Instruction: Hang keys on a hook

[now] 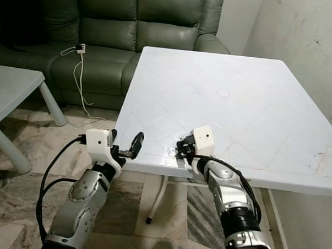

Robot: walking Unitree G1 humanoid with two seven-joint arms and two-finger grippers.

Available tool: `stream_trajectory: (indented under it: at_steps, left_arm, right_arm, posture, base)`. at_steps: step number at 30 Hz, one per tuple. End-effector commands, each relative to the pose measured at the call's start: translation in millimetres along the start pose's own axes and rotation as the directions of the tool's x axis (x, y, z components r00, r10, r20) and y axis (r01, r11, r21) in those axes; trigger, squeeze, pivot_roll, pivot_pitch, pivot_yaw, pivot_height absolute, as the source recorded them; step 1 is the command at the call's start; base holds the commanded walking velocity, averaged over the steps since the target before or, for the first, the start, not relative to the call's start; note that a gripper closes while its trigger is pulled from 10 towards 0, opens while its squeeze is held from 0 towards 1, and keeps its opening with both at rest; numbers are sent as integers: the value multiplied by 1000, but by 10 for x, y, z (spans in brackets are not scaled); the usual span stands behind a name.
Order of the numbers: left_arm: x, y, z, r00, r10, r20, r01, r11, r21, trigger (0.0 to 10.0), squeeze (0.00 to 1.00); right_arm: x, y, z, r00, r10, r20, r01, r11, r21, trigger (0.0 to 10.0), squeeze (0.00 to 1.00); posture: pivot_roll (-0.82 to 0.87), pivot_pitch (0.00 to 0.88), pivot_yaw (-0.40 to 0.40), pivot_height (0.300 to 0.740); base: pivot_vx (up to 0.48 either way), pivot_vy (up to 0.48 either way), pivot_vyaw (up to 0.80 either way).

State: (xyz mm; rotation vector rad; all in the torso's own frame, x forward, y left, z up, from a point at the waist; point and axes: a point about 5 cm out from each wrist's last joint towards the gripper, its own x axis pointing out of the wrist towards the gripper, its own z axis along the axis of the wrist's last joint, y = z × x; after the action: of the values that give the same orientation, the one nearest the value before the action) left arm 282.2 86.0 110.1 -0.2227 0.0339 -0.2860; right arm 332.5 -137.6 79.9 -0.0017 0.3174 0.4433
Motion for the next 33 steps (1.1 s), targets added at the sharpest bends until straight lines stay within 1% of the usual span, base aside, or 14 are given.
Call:
stream_trajectory:
  at_steps: [1,2,3,9,17,23,26,27,29,31,33]
  left_arm:
    - [43,-152,47,1000,-23,21,24,999,-45,10000,0]
    - [43,-154,46,999,-24,21,25,999,-45,10000,0]
    - [42,-154,46,999,-25,20,26,999,-46,10000,0]
    - [41,-156,41,1000,-22,18,23,999,-47,10000,0]
    - [35,-156,38,1000,-19,17,20,999,-51,10000,0]
    - [41,-164,35,1000,-18,17,19,998,-53,10000,0]
    - [49,-161,39,1000,-15,19,16,998,-60,10000,0]
    - [56,-164,44,1000,-15,21,16,998,-61,10000,0]
    - [65,-165,51,1000,-15,24,16,998,-62,10000,0]
    - [71,-167,54,1000,-17,26,18,998,-59,10000,0]
    - [81,-162,61,999,-17,29,19,998,-59,10000,0]
  right_arm:
    - [-24,-62,26,1000,-21,6,21,1000,-1,1020,0]
    - [-23,-64,22,1000,-25,3,25,1000,0,824,0]
    - [-23,-65,20,1000,-30,1,30,1000,3,0,0]
    - [-26,-77,24,1000,-26,6,26,1000,-15,0,0]
    - [-34,-75,29,1000,-19,14,19,1000,-16,0,0]
    - [-25,-75,125,996,-31,89,28,999,34,0,0]
    - [-32,-34,234,981,-20,192,6,997,72,0,0]
    - [-43,7,307,966,-3,258,-23,995,97,0,0]
    - [-59,50,388,944,6,331,-52,990,130,0,0]
    - [-65,60,433,930,-1,367,-51,990,132,0,0]
    - [-78,69,502,907,-14,422,-57,986,156,0,0]
  posture:
    - [5,12,-66,740]
    - [5,14,-66,740]
    - [4,14,-66,740]
    - [6,17,-68,740]
    - [5,18,-70,740]
    - [6,14,-73,740]
    - [7,8,-74,740]
    - [9,4,-74,740]
    - [9,1,-74,740]
    - [10,0,-73,740]
    - [9,0,-70,740]
  base:
    - [0,0,0]
    - [0,0,0]
    - [0,0,0]
    - [0,0,0]
    - [0,0,0]
    - [0,0,0]
    - [0,0,0]
    - [0,0,0]
    - [0,0,0]
    - [0,0,0]
    - [0,0,0]
